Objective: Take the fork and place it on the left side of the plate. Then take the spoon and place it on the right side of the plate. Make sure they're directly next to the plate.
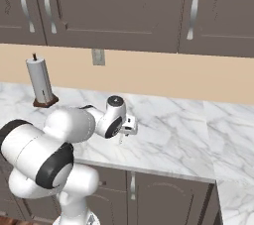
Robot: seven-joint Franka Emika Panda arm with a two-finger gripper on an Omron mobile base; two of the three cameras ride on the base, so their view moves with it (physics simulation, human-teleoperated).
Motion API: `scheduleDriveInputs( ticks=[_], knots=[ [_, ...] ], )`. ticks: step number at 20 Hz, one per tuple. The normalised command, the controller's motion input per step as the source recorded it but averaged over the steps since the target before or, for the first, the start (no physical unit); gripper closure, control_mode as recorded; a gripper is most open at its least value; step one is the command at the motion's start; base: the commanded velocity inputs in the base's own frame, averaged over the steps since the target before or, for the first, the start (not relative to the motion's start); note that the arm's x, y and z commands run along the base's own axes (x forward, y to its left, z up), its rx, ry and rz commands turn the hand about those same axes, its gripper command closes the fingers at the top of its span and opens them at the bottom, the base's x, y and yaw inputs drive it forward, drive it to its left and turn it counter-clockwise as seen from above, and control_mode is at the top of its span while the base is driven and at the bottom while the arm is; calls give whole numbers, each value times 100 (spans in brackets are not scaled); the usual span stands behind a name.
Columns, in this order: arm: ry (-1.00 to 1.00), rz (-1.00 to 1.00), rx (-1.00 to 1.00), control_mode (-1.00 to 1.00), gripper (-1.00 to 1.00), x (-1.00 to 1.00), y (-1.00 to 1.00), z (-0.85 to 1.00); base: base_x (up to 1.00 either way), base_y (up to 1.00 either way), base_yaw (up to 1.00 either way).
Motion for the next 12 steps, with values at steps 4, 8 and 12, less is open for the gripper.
scheduleDriveInputs(
  ticks=[4,8,12],
  knots=[
    [0,2,0,-100,-100,22,0,-28,0,0,0],
    [0,2,0,-100,-100,17,3,-33,0,0,0],
    [0,5,-1,-100,-100,17,14,-36,0,0,0]
  ],
)
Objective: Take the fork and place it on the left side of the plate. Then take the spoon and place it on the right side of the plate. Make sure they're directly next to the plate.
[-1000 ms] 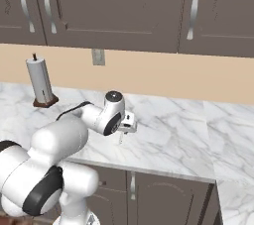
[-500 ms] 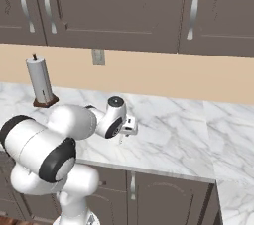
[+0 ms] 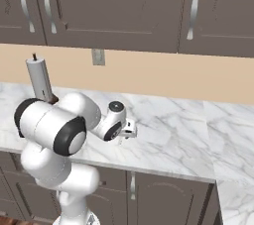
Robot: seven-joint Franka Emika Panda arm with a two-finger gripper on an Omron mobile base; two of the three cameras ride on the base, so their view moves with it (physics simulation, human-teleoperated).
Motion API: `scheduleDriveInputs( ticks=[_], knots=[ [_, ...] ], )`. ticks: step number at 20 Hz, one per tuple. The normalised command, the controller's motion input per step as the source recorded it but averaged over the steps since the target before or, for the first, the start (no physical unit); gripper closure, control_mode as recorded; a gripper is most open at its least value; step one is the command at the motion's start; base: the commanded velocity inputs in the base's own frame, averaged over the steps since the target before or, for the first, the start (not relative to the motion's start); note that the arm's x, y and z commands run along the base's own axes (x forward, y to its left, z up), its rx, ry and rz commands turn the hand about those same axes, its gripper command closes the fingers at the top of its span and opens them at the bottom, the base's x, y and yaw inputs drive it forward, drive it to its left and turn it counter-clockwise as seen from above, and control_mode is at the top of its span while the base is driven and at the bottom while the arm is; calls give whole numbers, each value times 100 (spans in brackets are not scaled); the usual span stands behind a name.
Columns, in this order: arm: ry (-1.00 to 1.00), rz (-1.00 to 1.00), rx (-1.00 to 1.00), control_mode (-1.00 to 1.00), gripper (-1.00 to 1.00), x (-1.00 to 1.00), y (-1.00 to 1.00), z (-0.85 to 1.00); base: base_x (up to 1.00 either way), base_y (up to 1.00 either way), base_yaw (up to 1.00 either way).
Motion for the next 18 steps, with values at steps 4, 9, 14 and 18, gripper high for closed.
scheduleDriveInputs(
  ticks=[4,9,14,18],
  knots=[
    [0,7,-1,-100,100,20,17,-35,0,0,0],
    [0,6,0,-100,100,9,1,-26,0,0,0],
    [-1,5,0,-100,100,-1,0,-9,0,0,0],
    [-4,2,1,-100,100,-11,0,11,0,0,0]
  ],
)
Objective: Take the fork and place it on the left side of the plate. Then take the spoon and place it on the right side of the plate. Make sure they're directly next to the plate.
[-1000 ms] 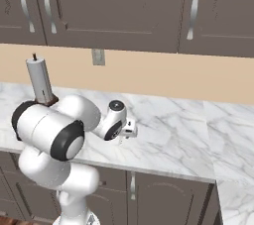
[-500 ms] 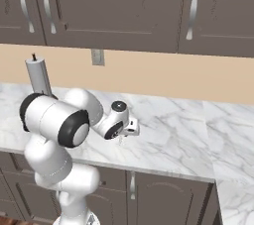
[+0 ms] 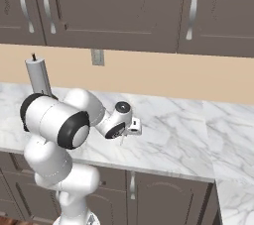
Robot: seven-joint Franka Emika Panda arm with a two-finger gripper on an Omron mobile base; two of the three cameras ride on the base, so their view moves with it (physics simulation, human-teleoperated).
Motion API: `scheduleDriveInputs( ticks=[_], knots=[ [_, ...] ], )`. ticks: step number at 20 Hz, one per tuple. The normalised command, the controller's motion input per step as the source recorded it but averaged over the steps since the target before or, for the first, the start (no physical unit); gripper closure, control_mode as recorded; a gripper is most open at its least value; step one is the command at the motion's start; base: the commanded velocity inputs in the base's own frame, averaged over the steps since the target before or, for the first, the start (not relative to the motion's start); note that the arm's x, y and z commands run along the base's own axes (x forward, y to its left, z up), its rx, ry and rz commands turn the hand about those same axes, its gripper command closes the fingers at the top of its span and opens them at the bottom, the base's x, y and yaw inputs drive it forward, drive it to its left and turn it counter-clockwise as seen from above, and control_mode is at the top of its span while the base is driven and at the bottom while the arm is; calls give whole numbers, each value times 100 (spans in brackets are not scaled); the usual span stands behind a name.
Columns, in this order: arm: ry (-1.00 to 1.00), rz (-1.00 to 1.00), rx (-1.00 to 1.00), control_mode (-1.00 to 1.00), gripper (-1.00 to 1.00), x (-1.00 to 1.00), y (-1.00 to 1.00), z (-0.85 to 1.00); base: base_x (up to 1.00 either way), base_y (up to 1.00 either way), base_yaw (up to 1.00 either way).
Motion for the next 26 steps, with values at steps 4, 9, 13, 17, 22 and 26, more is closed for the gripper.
scheduleDriveInputs(
  ticks=[4,9,13,17,22,26],
  knots=[
    [-9,5,4,-100,100,-12,0,48,0,0,0],
    [-11,6,4,-100,100,-13,-1,56,0,0,0],
    [-11,6,3,-100,100,-11,-5,55,0,0,0],
    [-6,5,1,-100,100,-11,-6,51,0,0,0],
    [0,2,0,-100,100,-4,-2,48,0,0,0],
    [0,0,0,-100,100,-3,0,41,0,0,0]
  ],
)
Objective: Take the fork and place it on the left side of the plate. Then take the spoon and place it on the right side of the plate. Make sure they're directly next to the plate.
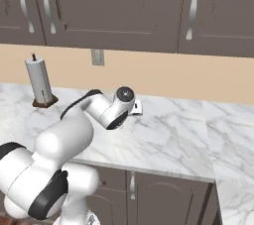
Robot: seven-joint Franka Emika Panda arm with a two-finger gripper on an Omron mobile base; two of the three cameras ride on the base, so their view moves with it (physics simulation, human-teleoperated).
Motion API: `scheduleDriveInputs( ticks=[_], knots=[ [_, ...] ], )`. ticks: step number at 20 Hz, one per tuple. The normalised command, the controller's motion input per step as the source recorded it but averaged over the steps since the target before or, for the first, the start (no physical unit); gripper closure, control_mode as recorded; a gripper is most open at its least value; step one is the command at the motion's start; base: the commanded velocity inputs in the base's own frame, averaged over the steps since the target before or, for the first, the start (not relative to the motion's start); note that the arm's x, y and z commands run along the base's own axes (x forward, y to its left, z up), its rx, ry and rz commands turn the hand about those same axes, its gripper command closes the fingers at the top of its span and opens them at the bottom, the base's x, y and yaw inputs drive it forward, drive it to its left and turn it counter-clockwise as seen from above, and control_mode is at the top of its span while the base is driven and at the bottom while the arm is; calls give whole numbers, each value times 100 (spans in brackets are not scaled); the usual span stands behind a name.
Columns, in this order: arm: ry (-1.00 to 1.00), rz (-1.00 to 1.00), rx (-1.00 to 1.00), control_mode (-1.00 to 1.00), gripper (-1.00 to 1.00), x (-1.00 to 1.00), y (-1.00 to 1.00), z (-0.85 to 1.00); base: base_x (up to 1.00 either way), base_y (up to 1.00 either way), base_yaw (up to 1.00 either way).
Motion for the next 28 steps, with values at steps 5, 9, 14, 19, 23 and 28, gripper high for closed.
scheduleDriveInputs(
  ticks=[5,9,14,19,23,28],
  knots=[
    [0,2,0,-100,100,-23,0,32,0,0,0],
    [0,2,0,100,100,-7,0,9,-20,0,5],
    [0,0,0,100,100,0,0,0,-37,11,10],
    [0,0,0,100,100,0,0,0,-59,41,12],
    [0,0,0,100,100,0,0,0,-74,69,11],
    [0,0,0,100,100,0,0,0,-86,76,13]
  ],
)
